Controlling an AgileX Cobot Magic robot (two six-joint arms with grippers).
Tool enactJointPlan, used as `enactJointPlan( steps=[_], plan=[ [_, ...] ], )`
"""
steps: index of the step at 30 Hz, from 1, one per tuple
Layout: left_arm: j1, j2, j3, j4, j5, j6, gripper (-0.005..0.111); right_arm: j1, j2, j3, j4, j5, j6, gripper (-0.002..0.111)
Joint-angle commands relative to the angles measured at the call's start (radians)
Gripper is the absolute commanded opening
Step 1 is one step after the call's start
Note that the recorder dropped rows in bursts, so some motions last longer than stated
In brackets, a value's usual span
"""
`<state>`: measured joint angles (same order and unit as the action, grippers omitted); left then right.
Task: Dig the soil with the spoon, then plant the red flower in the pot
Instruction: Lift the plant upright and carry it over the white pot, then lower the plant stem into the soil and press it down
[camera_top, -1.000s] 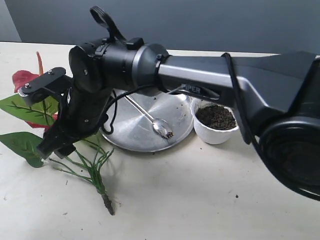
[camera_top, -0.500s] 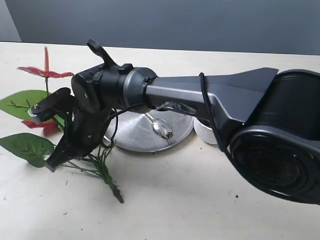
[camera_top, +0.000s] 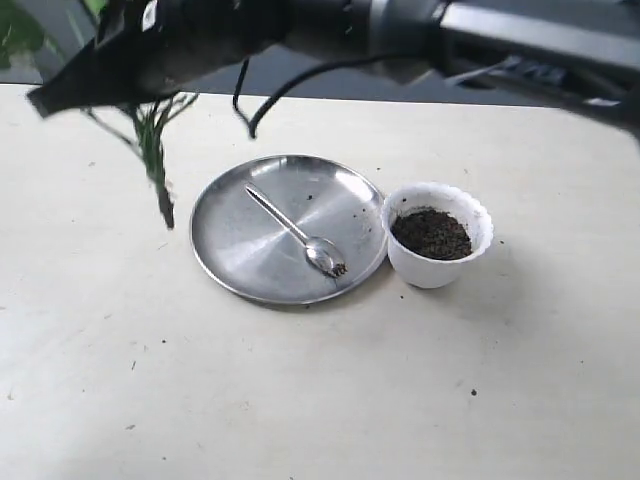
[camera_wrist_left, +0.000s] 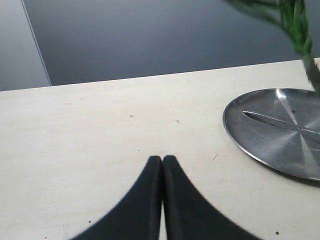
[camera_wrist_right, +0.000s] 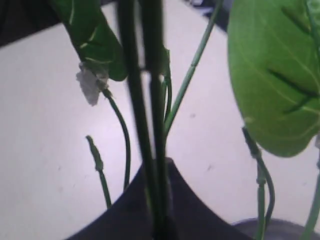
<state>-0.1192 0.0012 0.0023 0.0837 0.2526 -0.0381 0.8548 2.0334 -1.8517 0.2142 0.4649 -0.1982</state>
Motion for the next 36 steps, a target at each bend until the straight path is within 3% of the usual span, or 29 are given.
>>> enactJointPlan(
  steps=[1,6,11,15,23,29,36],
  plan=[
    [-0.005,-0.001,-0.002,0.0,-0.013,-0.004,0.001,-0.095,-0.132,0.122,-0.003,-0.115,0.02,0.0],
    [-0.005,-0.001,-0.002,0.0,-0.013,-0.004,0.001,-0.214,-0.332,0.446,-0.015,-0.383,0.01,0.0],
    [-0.005,-0.001,-0.002,0.0,-0.013,-0.004,0.001,-0.312,-0.473,0.853,-0.033,-0.887,0.003,0.0],
    [-0.005,-0.001,-0.002,0.0,-0.013,-0.004,0.001,-0.355,-0.453,1.081,-0.03,-1.171,0.001,0.0],
    [-0.005,-0.001,-0.002,0.0,-0.013,-0.004,0.001,-0.355,-0.304,1.165,-0.019,-1.335,-0.055,0.0],
    [-0.005,-0.001,-0.002,0.0,-0.013,-0.004,0.001,-0.355,-0.297,1.165,-0.007,-1.349,-0.209,0.0],
    [-0.005,-0.001,-0.002,0.0,-0.013,-0.004,0.001,-0.355,-0.252,1.169,-0.003,-1.245,-0.227,0.0]
  ],
)
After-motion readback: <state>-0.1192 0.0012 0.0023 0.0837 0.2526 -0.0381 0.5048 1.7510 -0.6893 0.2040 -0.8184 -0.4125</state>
